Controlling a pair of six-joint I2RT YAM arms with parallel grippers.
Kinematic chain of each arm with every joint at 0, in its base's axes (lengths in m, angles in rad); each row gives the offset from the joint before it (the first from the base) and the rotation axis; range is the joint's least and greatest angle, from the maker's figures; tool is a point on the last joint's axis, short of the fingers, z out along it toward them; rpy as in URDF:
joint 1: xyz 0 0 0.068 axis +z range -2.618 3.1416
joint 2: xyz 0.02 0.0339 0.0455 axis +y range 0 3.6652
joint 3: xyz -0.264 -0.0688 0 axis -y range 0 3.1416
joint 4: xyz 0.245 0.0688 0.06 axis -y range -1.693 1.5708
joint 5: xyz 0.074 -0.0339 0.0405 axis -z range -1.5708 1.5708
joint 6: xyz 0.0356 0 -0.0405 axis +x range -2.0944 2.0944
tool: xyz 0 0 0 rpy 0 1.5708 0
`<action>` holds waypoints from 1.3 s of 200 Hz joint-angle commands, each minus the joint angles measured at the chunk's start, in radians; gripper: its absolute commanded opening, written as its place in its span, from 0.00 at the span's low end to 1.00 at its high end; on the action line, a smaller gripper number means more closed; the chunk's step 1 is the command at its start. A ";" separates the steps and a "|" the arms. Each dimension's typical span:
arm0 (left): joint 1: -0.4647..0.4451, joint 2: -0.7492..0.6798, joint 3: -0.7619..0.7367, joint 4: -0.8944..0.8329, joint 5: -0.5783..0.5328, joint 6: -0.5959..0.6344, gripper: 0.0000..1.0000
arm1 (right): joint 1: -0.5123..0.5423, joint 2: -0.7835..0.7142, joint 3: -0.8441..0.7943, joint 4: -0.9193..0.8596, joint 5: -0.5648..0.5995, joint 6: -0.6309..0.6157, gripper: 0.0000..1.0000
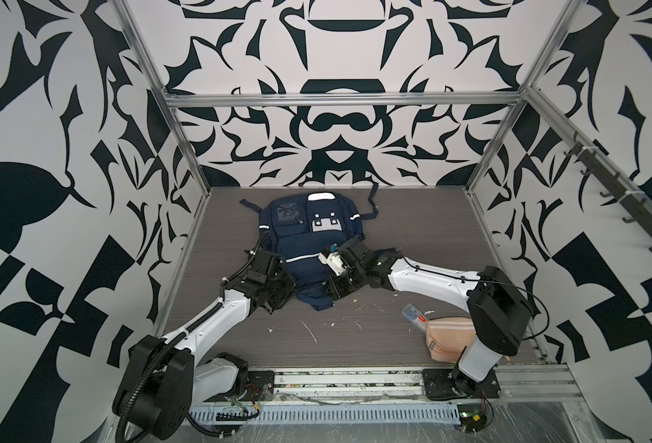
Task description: Pack the student bag
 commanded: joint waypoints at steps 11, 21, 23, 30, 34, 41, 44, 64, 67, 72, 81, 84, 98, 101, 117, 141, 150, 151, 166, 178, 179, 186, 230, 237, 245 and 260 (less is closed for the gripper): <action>0.056 -0.050 0.019 -0.017 -0.026 0.065 0.00 | -0.036 -0.106 -0.016 -0.085 0.055 -0.010 0.00; 0.074 -0.058 0.016 -0.023 -0.022 0.083 0.00 | -0.055 -0.122 -0.031 -0.107 0.064 -0.009 0.00; 0.077 -0.058 0.015 -0.024 -0.022 0.086 0.00 | -0.060 -0.125 -0.035 -0.111 0.066 -0.009 0.00; 0.089 -0.061 0.014 -0.026 -0.016 0.098 0.00 | -0.077 -0.140 -0.046 -0.128 0.073 -0.011 0.00; 0.097 -0.063 0.014 -0.027 -0.013 0.106 0.00 | -0.089 -0.151 -0.052 -0.141 0.079 -0.015 0.00; 0.106 -0.064 0.014 -0.028 -0.007 0.122 0.00 | -0.105 -0.167 -0.061 -0.158 0.087 -0.023 0.00; 0.109 -0.064 0.014 -0.028 -0.007 0.128 0.00 | -0.114 -0.173 -0.064 -0.167 0.091 -0.026 0.00; 0.117 -0.060 0.031 -0.035 0.001 0.186 0.00 | -0.143 -0.196 -0.050 -0.260 0.153 -0.092 0.00; 0.118 -0.059 0.035 -0.038 0.002 0.194 0.00 | -0.144 -0.193 -0.041 -0.282 0.167 -0.108 0.00; 0.118 -0.056 0.043 -0.047 0.004 0.209 0.00 | -0.144 -0.188 -0.023 -0.318 0.188 -0.134 0.00; 0.118 -0.055 0.055 -0.062 0.006 0.230 0.00 | -0.143 -0.174 0.007 -0.379 0.225 -0.174 0.00; 0.118 -0.055 0.059 -0.066 0.006 0.235 0.00 | -0.145 -0.170 0.018 -0.396 0.237 -0.185 0.00; 0.123 -0.067 0.065 -0.078 0.008 0.255 0.00 | -0.154 -0.158 0.039 -0.438 0.270 -0.218 0.00; 0.126 -0.069 0.064 -0.079 0.009 0.259 0.00 | -0.158 -0.158 0.040 -0.441 0.272 -0.224 0.00; 0.152 -0.086 0.053 -0.081 0.031 0.265 0.00 | -0.199 -0.168 0.031 -0.440 0.271 -0.228 0.00; 0.181 -0.113 0.042 -0.072 0.067 0.293 0.00 | -0.289 -0.183 0.028 -0.433 0.264 -0.229 0.00; 0.182 -0.118 0.047 -0.071 0.079 0.314 0.00 | -0.320 -0.185 0.029 -0.429 0.258 -0.233 0.00; 0.183 -0.118 0.048 -0.071 0.081 0.317 0.00 | -0.324 -0.185 0.029 -0.429 0.258 -0.234 0.00; 0.185 -0.110 0.061 -0.074 0.113 0.354 0.00 | -0.369 -0.178 0.047 -0.425 0.249 -0.250 0.00; 0.188 -0.092 0.070 -0.075 0.149 0.382 0.00 | -0.397 -0.166 0.067 -0.426 0.242 -0.265 0.00; 0.188 -0.091 0.070 -0.075 0.152 0.385 0.00 | -0.400 -0.165 0.069 -0.426 0.242 -0.266 0.00; 0.188 -0.082 0.074 -0.076 0.174 0.398 0.00 | -0.417 -0.156 0.081 -0.426 0.240 -0.275 0.00; 0.190 -0.095 0.086 -0.138 0.188 0.483 0.00 | -0.495 -0.082 0.147 -0.421 0.232 -0.317 0.00; 0.191 -0.099 0.087 -0.153 0.184 0.494 0.00 | -0.504 -0.073 0.153 -0.417 0.231 -0.318 0.00; 0.193 -0.101 0.091 -0.166 0.184 0.507 0.00 | -0.513 -0.061 0.161 -0.411 0.230 -0.322 0.00; 0.192 -0.103 0.096 -0.189 0.175 0.528 0.00 | -0.519 -0.034 0.186 -0.408 0.239 -0.341 0.00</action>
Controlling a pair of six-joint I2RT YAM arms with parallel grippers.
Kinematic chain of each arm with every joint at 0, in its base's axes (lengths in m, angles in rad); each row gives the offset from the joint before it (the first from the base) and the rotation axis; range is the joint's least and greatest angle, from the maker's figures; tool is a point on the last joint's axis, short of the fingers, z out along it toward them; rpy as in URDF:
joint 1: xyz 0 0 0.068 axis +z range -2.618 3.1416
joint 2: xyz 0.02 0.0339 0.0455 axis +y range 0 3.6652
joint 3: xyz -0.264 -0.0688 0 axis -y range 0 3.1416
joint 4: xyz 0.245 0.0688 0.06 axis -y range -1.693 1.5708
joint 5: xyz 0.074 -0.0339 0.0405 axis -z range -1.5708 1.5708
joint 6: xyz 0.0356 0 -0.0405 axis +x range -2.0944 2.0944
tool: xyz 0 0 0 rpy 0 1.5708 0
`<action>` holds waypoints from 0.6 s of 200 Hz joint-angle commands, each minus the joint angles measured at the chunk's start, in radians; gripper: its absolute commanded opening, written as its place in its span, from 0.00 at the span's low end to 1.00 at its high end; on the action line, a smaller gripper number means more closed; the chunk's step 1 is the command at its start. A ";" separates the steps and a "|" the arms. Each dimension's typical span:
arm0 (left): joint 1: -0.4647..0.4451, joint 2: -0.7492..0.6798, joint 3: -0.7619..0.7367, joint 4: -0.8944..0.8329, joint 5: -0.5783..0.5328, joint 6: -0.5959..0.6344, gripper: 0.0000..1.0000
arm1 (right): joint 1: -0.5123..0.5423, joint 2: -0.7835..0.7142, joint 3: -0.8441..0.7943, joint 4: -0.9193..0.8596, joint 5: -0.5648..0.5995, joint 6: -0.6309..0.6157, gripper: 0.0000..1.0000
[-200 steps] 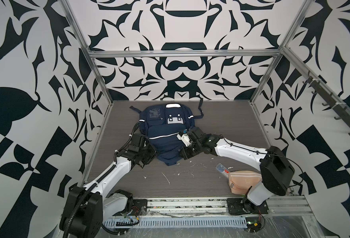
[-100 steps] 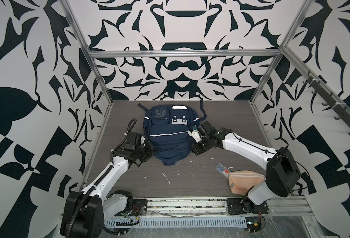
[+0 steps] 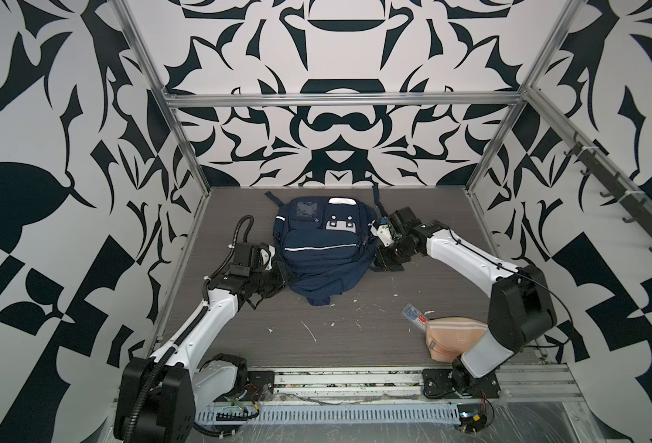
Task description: Pack the student bag
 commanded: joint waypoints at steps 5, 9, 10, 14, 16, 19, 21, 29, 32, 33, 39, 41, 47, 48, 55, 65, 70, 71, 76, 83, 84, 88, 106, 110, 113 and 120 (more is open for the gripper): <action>0.028 -0.028 0.034 -0.120 -0.070 0.113 0.00 | -0.065 0.013 0.086 -0.001 0.135 -0.033 0.00; 0.028 -0.028 0.038 -0.128 -0.072 0.121 0.00 | -0.065 0.023 0.096 -0.006 0.138 -0.044 0.00; 0.028 -0.028 0.039 -0.129 -0.073 0.124 0.00 | -0.065 0.025 0.098 -0.006 0.140 -0.047 0.00; 0.027 -0.028 0.042 -0.138 -0.075 0.132 0.00 | -0.065 0.034 0.109 -0.012 0.144 -0.055 0.00; 0.028 -0.028 0.045 -0.144 -0.077 0.137 0.00 | -0.065 0.037 0.114 -0.014 0.149 -0.061 0.00; 0.027 -0.027 0.048 -0.151 -0.079 0.144 0.00 | -0.065 0.044 0.121 -0.018 0.154 -0.068 0.00; 0.027 -0.027 0.051 -0.156 -0.082 0.148 0.00 | -0.065 0.048 0.126 -0.020 0.157 -0.074 0.00; 0.027 -0.027 0.061 -0.178 -0.089 0.170 0.00 | -0.065 0.063 0.144 -0.030 0.175 -0.099 0.00; 0.027 -0.026 0.065 -0.186 -0.093 0.179 0.00 | -0.065 0.069 0.151 -0.033 0.181 -0.108 0.00; 0.027 -0.027 0.067 -0.188 -0.094 0.182 0.00 | -0.065 0.071 0.152 -0.033 0.183 -0.111 0.00; 0.027 -0.026 0.074 -0.203 -0.100 0.196 0.00 | -0.067 0.080 0.164 -0.040 0.197 -0.128 0.00; 0.027 -0.027 0.078 -0.208 -0.102 0.202 0.00 | -0.067 0.084 0.168 -0.042 0.202 -0.133 0.00; 0.027 -0.026 0.084 -0.222 -0.108 0.217 0.00 | -0.072 0.092 0.177 -0.047 0.212 -0.147 0.00; 0.027 -0.026 0.085 -0.224 -0.108 0.219 0.00 | -0.072 0.095 0.180 -0.048 0.214 -0.149 0.00; 0.027 -0.029 0.092 -0.234 -0.112 0.236 0.00 | -0.080 0.103 0.191 -0.053 0.221 -0.162 0.00; 0.028 -0.036 0.096 -0.239 -0.111 0.253 0.00 | -0.096 0.113 0.201 -0.054 0.214 -0.171 0.00; 0.028 -0.040 0.096 -0.238 -0.110 0.260 0.00 | -0.105 0.116 0.204 -0.051 0.204 -0.174 0.00; 0.027 -0.041 0.096 -0.238 -0.110 0.261 0.00 | -0.108 0.116 0.204 -0.050 0.201 -0.174 0.00; 0.028 -0.045 0.093 -0.237 -0.108 0.265 0.00 | -0.117 0.119 0.206 -0.046 0.185 -0.176 0.00; 0.027 -0.051 0.092 -0.232 -0.107 0.270 0.00 | -0.131 0.120 0.207 -0.034 0.165 -0.177 0.00; 0.028 -0.052 0.092 -0.231 -0.107 0.270 0.00 | -0.132 0.120 0.208 -0.033 0.162 -0.178 0.00; 0.028 -0.054 0.091 -0.232 -0.106 0.274 0.00 | -0.138 0.120 0.207 -0.025 0.150 -0.179 0.00; 0.028 -0.057 0.094 -0.243 -0.110 0.293 0.00 | -0.160 0.128 0.217 -0.008 0.116 -0.187 0.00; 0.028 -0.055 0.095 -0.249 -0.113 0.299 0.00 | -0.164 0.130 0.220 -0.006 0.108 -0.192 0.00; 0.028 -0.055 0.097 -0.254 -0.115 0.302 0.00 | -0.167 0.132 0.222 -0.003 0.101 -0.198 0.00; 0.027 -0.053 0.102 -0.264 -0.121 0.313 0.00 | -0.170 0.134 0.221 0.005 0.082 -0.215 0.00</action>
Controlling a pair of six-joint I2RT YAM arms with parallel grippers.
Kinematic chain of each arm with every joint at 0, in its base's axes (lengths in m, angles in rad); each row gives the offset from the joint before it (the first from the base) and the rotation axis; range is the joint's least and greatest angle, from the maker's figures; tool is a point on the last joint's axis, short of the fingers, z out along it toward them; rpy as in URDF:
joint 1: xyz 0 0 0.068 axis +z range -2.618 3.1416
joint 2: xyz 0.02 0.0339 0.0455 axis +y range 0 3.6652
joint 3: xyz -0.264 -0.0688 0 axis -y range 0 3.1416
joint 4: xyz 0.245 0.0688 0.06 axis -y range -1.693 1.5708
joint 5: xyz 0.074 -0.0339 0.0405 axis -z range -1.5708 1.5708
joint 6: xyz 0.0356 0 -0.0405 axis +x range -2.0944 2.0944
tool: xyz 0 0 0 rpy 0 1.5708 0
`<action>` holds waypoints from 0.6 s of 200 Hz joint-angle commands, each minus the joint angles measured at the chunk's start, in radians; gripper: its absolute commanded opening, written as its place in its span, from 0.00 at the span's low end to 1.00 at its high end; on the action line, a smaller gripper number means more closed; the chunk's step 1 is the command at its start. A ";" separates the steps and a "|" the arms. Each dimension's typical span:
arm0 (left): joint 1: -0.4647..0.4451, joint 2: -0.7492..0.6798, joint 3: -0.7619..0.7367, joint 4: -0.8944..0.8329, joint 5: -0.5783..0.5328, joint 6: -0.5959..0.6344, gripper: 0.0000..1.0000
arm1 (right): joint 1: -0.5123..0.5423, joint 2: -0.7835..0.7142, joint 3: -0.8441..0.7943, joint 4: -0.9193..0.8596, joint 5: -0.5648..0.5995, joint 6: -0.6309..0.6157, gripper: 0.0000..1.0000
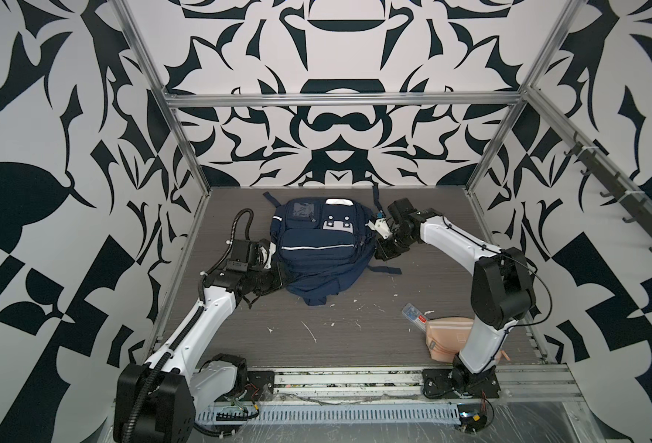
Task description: Pack the student bag
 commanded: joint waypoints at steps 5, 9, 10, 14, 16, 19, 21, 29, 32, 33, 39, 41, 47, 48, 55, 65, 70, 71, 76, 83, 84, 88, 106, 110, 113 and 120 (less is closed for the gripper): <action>0.021 -0.034 0.032 -0.137 -0.086 0.122 0.00 | -0.108 -0.017 0.057 0.081 0.109 -0.043 0.00; 0.021 -0.033 0.034 -0.141 -0.087 0.125 0.00 | -0.109 -0.019 0.052 0.091 0.099 -0.054 0.00; 0.021 -0.033 0.034 -0.142 -0.087 0.127 0.00 | -0.108 -0.019 0.050 0.093 0.096 -0.056 0.00; 0.020 -0.033 0.036 -0.145 -0.088 0.131 0.00 | -0.110 -0.022 0.043 0.103 0.087 -0.066 0.00; 0.021 -0.032 0.037 -0.146 -0.090 0.134 0.00 | -0.111 -0.023 0.040 0.109 0.083 -0.071 0.00; 0.020 -0.031 0.037 -0.148 -0.090 0.136 0.00 | -0.112 -0.024 0.036 0.116 0.075 -0.077 0.00; 0.020 -0.030 0.040 -0.150 -0.091 0.136 0.00 | -0.114 -0.025 0.034 0.120 0.070 -0.081 0.00; 0.020 -0.029 0.043 -0.157 -0.094 0.145 0.00 | -0.119 -0.029 0.025 0.134 0.045 -0.098 0.00; 0.020 -0.027 0.044 -0.159 -0.095 0.148 0.00 | -0.123 -0.030 0.024 0.137 0.038 -0.104 0.00; 0.021 -0.027 0.045 -0.160 -0.095 0.148 0.00 | -0.124 -0.030 0.023 0.139 0.036 -0.106 0.00; 0.021 -0.025 0.049 -0.164 -0.096 0.153 0.00 | -0.130 -0.031 0.022 0.141 0.028 -0.117 0.00; 0.020 -0.024 0.050 -0.166 -0.097 0.156 0.00 | -0.133 -0.031 0.022 0.140 0.027 -0.120 0.00; 0.021 -0.021 0.052 -0.169 -0.099 0.159 0.00 | -0.140 -0.030 0.022 0.140 0.029 -0.129 0.00; 0.021 -0.021 0.052 -0.169 -0.100 0.159 0.00 | -0.141 -0.030 0.022 0.140 0.030 -0.131 0.00; 0.020 -0.019 0.053 -0.171 -0.103 0.162 0.00 | -0.151 -0.030 0.025 0.139 0.038 -0.143 0.00; 0.021 -0.016 0.051 -0.169 -0.104 0.164 0.00 | -0.166 -0.028 0.031 0.130 0.047 -0.163 0.00; 0.021 -0.015 0.049 -0.168 -0.104 0.164 0.00 | -0.171 -0.026 0.036 0.123 0.055 -0.175 0.00; 0.021 -0.014 0.048 -0.168 -0.104 0.164 0.00 | -0.173 -0.025 0.037 0.122 0.056 -0.178 0.00; 0.021 -0.012 0.047 -0.168 -0.104 0.166 0.00 | -0.177 -0.021 0.045 0.113 0.067 -0.191 0.00; 0.020 -0.008 0.045 -0.169 -0.103 0.169 0.00 | -0.180 -0.016 0.058 0.099 0.086 -0.210 0.00; 0.020 -0.008 0.045 -0.169 -0.103 0.170 0.00 | -0.180 -0.015 0.059 0.097 0.089 -0.214 0.00; 0.021 -0.006 0.046 -0.171 -0.103 0.172 0.00 | -0.182 -0.011 0.066 0.090 0.101 -0.226 0.00; 0.021 -0.008 0.047 -0.178 -0.103 0.187 0.00 | -0.182 0.003 0.084 0.072 0.139 -0.273 0.00; 0.021 -0.010 0.049 -0.179 -0.102 0.193 0.00 | -0.180 0.005 0.085 0.059 0.157 -0.285 0.00; 0.021 -0.011 0.050 -0.180 -0.100 0.197 0.00 | -0.178 0.006 0.085 0.056 0.163 -0.298 0.00; 0.021 -0.014 0.055 -0.184 -0.088 0.208 0.00 | -0.173 0.008 0.083 0.055 0.186 -0.314 0.00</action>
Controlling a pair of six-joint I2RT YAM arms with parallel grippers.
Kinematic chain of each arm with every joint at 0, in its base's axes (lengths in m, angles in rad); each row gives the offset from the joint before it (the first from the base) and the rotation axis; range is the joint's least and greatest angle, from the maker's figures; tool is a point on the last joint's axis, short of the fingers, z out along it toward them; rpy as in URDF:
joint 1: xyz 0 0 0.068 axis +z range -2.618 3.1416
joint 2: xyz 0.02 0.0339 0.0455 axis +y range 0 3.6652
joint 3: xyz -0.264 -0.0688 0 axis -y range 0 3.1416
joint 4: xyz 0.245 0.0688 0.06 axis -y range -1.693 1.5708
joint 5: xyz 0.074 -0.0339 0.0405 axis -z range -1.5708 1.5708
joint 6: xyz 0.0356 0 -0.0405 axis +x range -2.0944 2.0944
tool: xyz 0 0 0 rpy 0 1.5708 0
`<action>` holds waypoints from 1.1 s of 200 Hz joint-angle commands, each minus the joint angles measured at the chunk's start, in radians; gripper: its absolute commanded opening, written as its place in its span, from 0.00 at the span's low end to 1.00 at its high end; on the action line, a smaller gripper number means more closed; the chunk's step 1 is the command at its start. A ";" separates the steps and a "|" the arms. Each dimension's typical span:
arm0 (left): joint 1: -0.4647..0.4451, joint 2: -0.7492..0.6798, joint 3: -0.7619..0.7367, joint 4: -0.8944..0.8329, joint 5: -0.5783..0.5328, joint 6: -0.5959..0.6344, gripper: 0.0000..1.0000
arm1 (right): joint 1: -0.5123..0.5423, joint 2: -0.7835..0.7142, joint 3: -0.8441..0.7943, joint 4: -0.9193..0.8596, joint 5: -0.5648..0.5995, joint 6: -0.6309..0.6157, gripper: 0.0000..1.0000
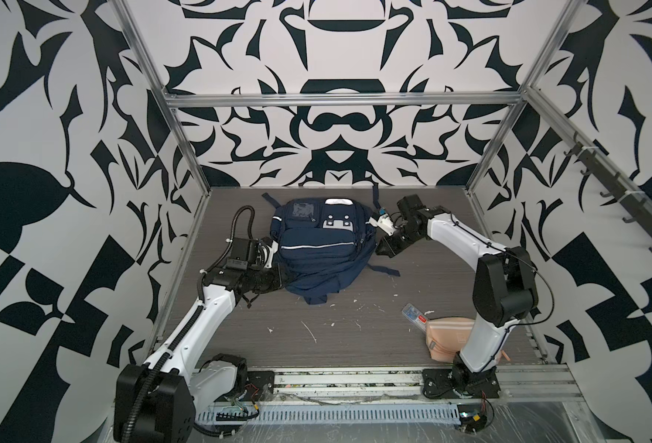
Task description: Pack the student bag
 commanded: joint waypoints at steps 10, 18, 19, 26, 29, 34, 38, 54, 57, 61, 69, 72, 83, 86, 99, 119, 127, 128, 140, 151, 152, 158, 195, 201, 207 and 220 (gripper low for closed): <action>0.022 -0.027 0.035 -0.151 -0.076 0.125 0.00 | -0.108 -0.005 0.061 0.067 0.339 -0.074 0.00; 0.021 -0.033 0.041 -0.160 -0.078 0.133 0.00 | -0.108 -0.013 0.048 0.081 0.364 -0.076 0.00; 0.020 -0.033 0.042 -0.161 -0.079 0.134 0.00 | -0.108 -0.015 0.046 0.084 0.367 -0.075 0.00; 0.021 -0.036 0.043 -0.169 -0.085 0.139 0.00 | -0.108 -0.025 0.033 0.109 0.377 -0.071 0.00; 0.021 -0.038 0.044 -0.172 -0.087 0.141 0.00 | -0.108 -0.030 0.027 0.122 0.381 -0.066 0.00; 0.022 -0.039 0.045 -0.178 -0.089 0.143 0.00 | -0.108 -0.038 0.020 0.136 0.398 -0.059 0.00; 0.021 -0.039 0.044 -0.181 -0.083 0.142 0.00 | -0.108 -0.044 0.014 0.145 0.411 -0.051 0.00; 0.022 -0.042 0.037 -0.177 -0.084 0.139 0.00 | -0.111 -0.058 0.003 0.167 0.428 -0.012 0.00; 0.021 -0.041 0.036 -0.174 -0.082 0.138 0.00 | -0.112 -0.059 0.002 0.170 0.427 -0.002 0.00; 0.022 -0.041 0.034 -0.172 -0.080 0.136 0.00 | -0.113 -0.060 0.001 0.174 0.423 0.009 0.00; 0.021 -0.041 0.033 -0.170 -0.078 0.136 0.00 | -0.114 -0.059 -0.003 0.180 0.416 0.033 0.00; 0.021 -0.042 0.032 -0.168 -0.076 0.135 0.00 | -0.115 -0.058 -0.003 0.180 0.413 0.041 0.00; 0.021 -0.043 0.031 -0.166 -0.073 0.135 0.00 | -0.115 -0.050 -0.003 0.181 0.400 0.074 0.00; 0.021 -0.044 0.032 -0.165 -0.070 0.135 0.00 | -0.115 -0.048 -0.003 0.180 0.392 0.080 0.00; 0.022 -0.048 0.031 -0.155 -0.045 0.135 0.00 | -0.109 -0.045 -0.007 0.167 0.347 0.083 0.00; 0.019 -0.061 0.026 -0.129 0.005 0.128 0.00 | -0.082 -0.074 -0.043 0.187 0.266 0.054 0.08; 0.018 -0.066 0.022 -0.119 0.014 0.122 0.00 | -0.070 -0.096 -0.072 0.206 0.243 0.036 0.11; 0.018 -0.066 0.020 -0.118 0.014 0.121 0.00 | -0.068 -0.099 -0.076 0.208 0.240 0.035 0.12; 0.017 -0.073 0.010 -0.104 0.020 0.111 0.00 | -0.056 -0.133 -0.114 0.223 0.204 0.013 0.16; 0.016 -0.077 0.001 -0.092 0.025 0.096 0.00 | -0.048 -0.161 -0.144 0.220 0.165 0.001 0.25; 0.016 -0.077 0.001 -0.090 0.026 0.094 0.00 | -0.047 -0.164 -0.147 0.219 0.162 0.001 0.25; 0.018 -0.078 -0.004 -0.082 0.031 0.085 0.00 | -0.039 -0.180 -0.164 0.216 0.155 -0.003 0.32; 0.017 -0.069 -0.014 -0.028 0.055 0.046 0.00 | 0.000 -0.319 -0.275 0.222 0.187 0.027 0.91; 0.017 -0.063 -0.015 -0.023 0.058 0.047 0.00 | 0.002 -0.341 -0.282 0.222 0.171 0.037 0.97; 0.017 -0.059 -0.015 -0.018 0.061 0.048 0.00 | 0.005 -0.359 -0.288 0.221 0.153 0.043 0.98; 0.018 -0.044 -0.019 -0.006 0.069 0.053 0.00 | 0.042 -0.383 -0.287 0.213 0.130 0.036 0.99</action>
